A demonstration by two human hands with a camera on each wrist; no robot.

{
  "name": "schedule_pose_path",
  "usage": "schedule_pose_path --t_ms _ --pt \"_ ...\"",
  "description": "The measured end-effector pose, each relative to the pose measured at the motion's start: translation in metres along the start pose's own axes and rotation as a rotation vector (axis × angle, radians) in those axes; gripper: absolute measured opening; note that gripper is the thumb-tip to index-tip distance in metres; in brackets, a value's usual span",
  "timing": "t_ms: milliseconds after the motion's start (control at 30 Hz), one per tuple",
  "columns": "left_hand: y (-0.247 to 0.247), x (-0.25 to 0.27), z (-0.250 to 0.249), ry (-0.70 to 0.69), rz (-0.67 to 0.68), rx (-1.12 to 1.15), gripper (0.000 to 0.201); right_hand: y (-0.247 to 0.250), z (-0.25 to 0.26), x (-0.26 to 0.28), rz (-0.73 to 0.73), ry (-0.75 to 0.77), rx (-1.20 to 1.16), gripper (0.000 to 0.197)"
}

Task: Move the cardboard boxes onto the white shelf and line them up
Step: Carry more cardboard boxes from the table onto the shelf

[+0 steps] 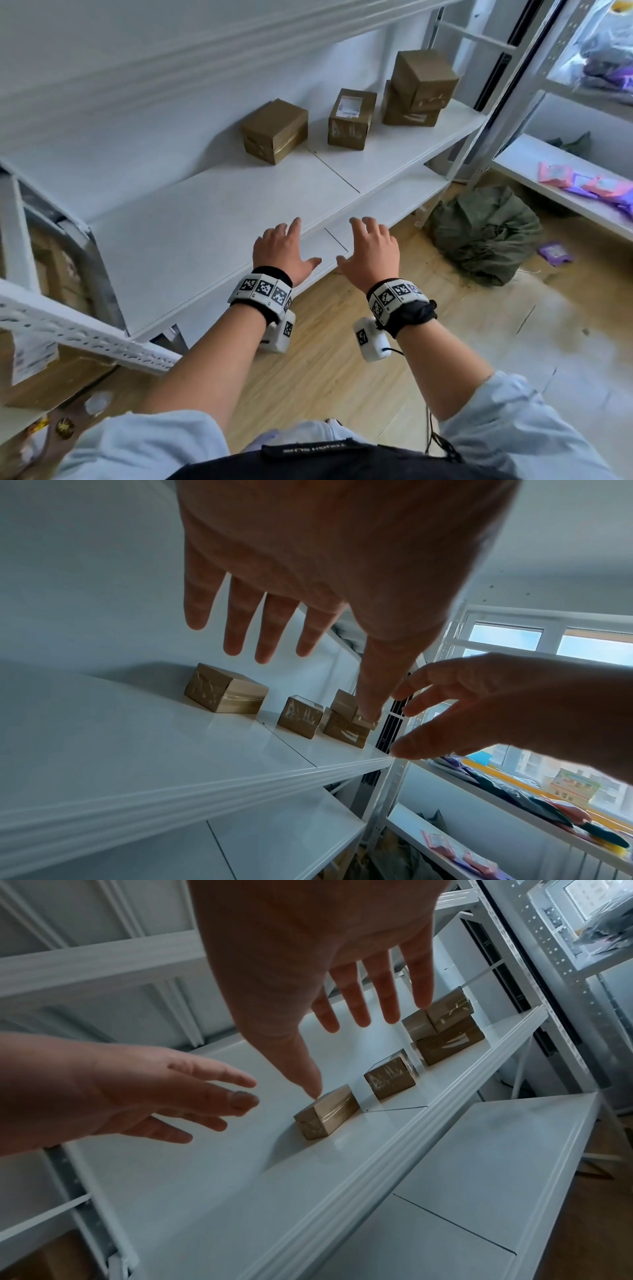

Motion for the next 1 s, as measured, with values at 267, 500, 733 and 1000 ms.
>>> schedule_pose_path --t_ms 267,500,733,1000 --pt "0.015 -0.102 -0.012 0.053 0.023 0.06 0.091 0.002 -0.021 -0.1 0.0 0.002 0.004 0.063" --pt "0.038 -0.202 0.0 0.075 -0.002 0.103 0.094 0.009 -0.017 -0.202 0.0 0.029 0.036 0.068" --pt "0.06 -0.279 0.038 0.234 0.002 0.158 0.093 0.006 0.015 -0.311 0.0 0.159 0.017 0.064" --pt "0.051 -0.367 0.074 0.407 -0.084 0.198 0.103 -0.029 0.03 -0.441 0.026 0.314 0.073 0.062"
Point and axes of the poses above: each hand's wrist, its own x-axis away from the middle knuckle, its own y-axis out of the back of the hand, z = x × y, the point moved 2 cm from there along -x, towards the middle knuckle, and after that the axes turned 10 degrees about z, right-handed, at the moved point
